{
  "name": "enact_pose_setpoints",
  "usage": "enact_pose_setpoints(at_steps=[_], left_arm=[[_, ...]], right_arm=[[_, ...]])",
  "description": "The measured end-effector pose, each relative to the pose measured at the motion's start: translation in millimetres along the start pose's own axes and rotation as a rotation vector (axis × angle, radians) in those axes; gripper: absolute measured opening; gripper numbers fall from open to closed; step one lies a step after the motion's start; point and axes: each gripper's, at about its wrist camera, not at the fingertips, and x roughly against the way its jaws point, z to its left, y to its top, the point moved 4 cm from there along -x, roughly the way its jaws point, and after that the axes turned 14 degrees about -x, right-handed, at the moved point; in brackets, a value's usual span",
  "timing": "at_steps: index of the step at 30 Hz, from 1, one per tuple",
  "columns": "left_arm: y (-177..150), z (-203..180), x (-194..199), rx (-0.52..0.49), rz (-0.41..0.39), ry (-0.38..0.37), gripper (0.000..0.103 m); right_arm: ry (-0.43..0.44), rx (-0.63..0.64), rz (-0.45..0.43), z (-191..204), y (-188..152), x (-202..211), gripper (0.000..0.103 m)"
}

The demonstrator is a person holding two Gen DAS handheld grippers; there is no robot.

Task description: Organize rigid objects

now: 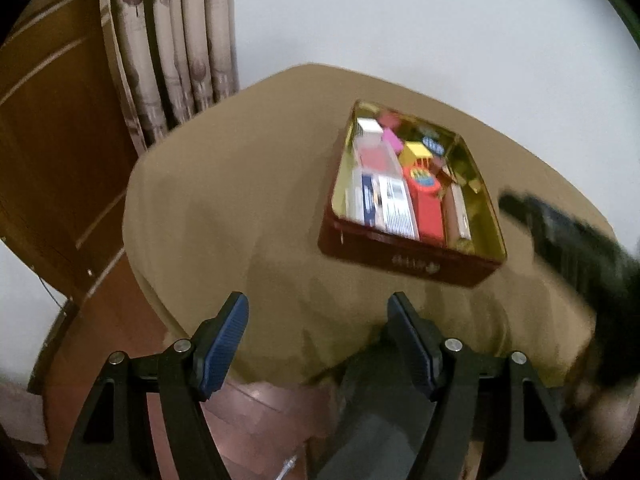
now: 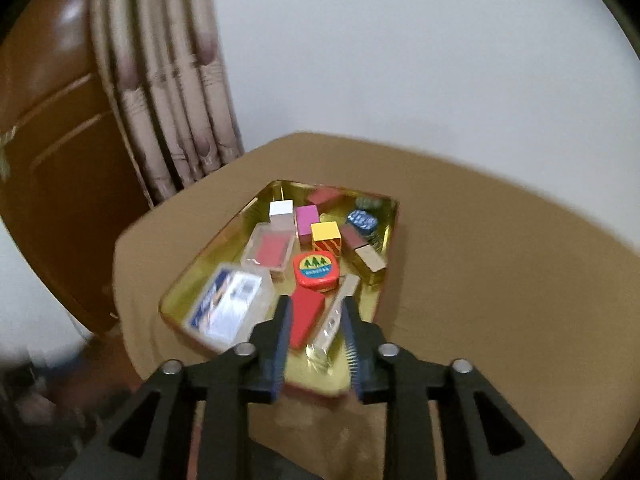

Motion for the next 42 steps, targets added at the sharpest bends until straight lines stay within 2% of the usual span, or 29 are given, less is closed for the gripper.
enact_pose_setpoints(at_steps=[4, 7, 10, 12, 20, 27, 33, 42], left_arm=[[19.1, 3.9, -3.7, 0.000, -0.025, 0.023, 0.069], [27.6, 5.1, -6.6, 0.004, -0.042, 0.049, 0.072], [33.3, 3.0, -9.1, 0.000, -0.048, 0.060, 0.072], [34.9, 0.9, -7.9, -0.003, -0.053, 0.073, 0.072], [44.2, -11.8, 5.4, -0.054, -0.110, 0.136, 0.074], [45.3, -15.7, 5.2, -0.047, -0.096, 0.124, 0.076], [45.6, -15.3, 4.2, -0.039, -0.091, 0.124, 0.076], [45.8, -19.6, 7.3, -0.079, -0.118, 0.131, 0.076]], right_arm=[[-0.063, 0.049, -0.089, 3.1, -17.4, 14.1, 0.039], [-0.110, 0.054, -0.109, -1.4, -19.2, 16.0, 0.043], [-0.088, 0.022, -0.132, -6.1, -14.8, 21.8, 0.050], [-0.106, 0.027, -0.154, -5.9, -14.0, 24.0, 0.052], [-0.104, 0.009, -0.189, -6.5, -6.1, 34.0, 0.054], [-0.116, -0.004, -0.202, -8.4, -4.3, 39.9, 0.056], [-0.128, -0.005, -0.213, -8.1, -4.6, 43.3, 0.061], [-0.111, -0.017, -0.239, -6.2, -4.9, 51.0, 0.070]])
